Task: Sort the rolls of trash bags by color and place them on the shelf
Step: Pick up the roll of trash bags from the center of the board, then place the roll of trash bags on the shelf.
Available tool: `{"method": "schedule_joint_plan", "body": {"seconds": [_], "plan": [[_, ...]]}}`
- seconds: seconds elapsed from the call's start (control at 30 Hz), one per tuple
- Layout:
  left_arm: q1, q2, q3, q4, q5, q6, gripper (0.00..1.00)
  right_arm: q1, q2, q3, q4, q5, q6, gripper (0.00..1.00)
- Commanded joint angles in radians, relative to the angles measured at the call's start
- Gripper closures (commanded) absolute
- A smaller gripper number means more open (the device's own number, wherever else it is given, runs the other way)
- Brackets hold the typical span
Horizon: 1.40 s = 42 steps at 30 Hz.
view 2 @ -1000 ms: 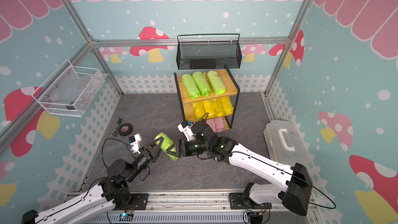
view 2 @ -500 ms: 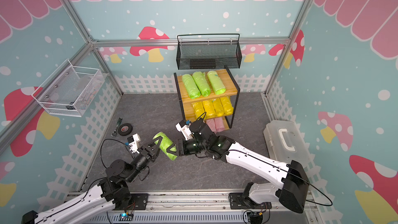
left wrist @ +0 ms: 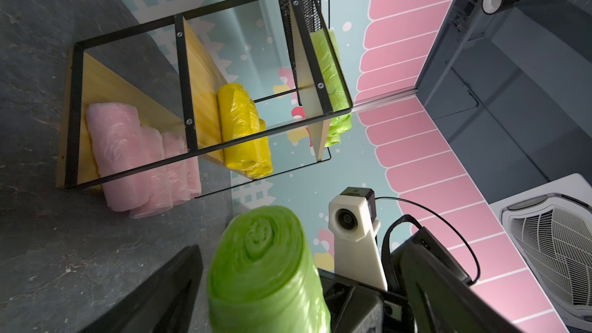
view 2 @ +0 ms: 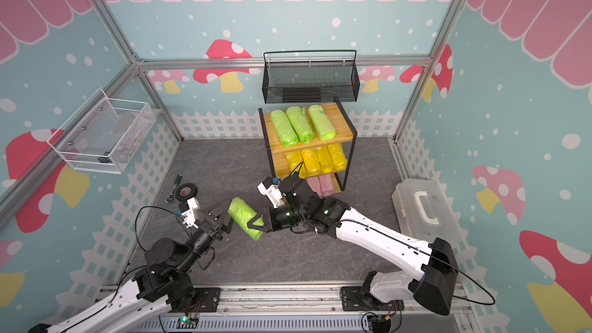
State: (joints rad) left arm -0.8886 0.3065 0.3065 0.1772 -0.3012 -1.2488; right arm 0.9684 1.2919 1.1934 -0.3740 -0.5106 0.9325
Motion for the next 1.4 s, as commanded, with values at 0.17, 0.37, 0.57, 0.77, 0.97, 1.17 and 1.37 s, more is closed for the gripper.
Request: {"method": "schedule_joint_plan", "body": {"seconds": [0.17, 0.37, 0.57, 0.77, 0.97, 1.17, 1.37], "plan": [[-0.003, -0.142, 0.142, -0.459, -0.127, 0.153, 0.01, -0.195, -0.054, 0.305, -0.22, -0.041, -0.175, 1.0], [-0.003, -0.123, 0.165, -0.524, -0.119, 0.177, 0.01, -0.451, -0.021, 0.592, -0.328, -0.036, -0.25, 1.0], [-0.002, -0.012, 0.179, -0.518, -0.083, 0.179, 0.01, -0.646, 0.13, 0.883, -0.47, 0.024, -0.315, 1.0], [-0.002, 0.091, 0.222, -0.524, -0.026, 0.22, 0.01, -0.79, 0.292, 1.024, -0.553, 0.016, -0.34, 1.0], [-0.003, 0.115, 0.234, -0.539, -0.024, 0.235, 0.01, -0.867, 0.377, 1.07, -0.609, 0.061, -0.396, 1.0], [-0.003, 0.122, 0.222, -0.535, -0.024, 0.222, 0.01, -0.906, 0.428, 1.149, -0.725, 0.097, -0.473, 1.0], [-0.003, 0.172, 0.221, -0.5, 0.015, 0.209, 0.01, -0.918, 0.456, 1.148, -0.739, 0.062, -0.502, 1.0]]}}
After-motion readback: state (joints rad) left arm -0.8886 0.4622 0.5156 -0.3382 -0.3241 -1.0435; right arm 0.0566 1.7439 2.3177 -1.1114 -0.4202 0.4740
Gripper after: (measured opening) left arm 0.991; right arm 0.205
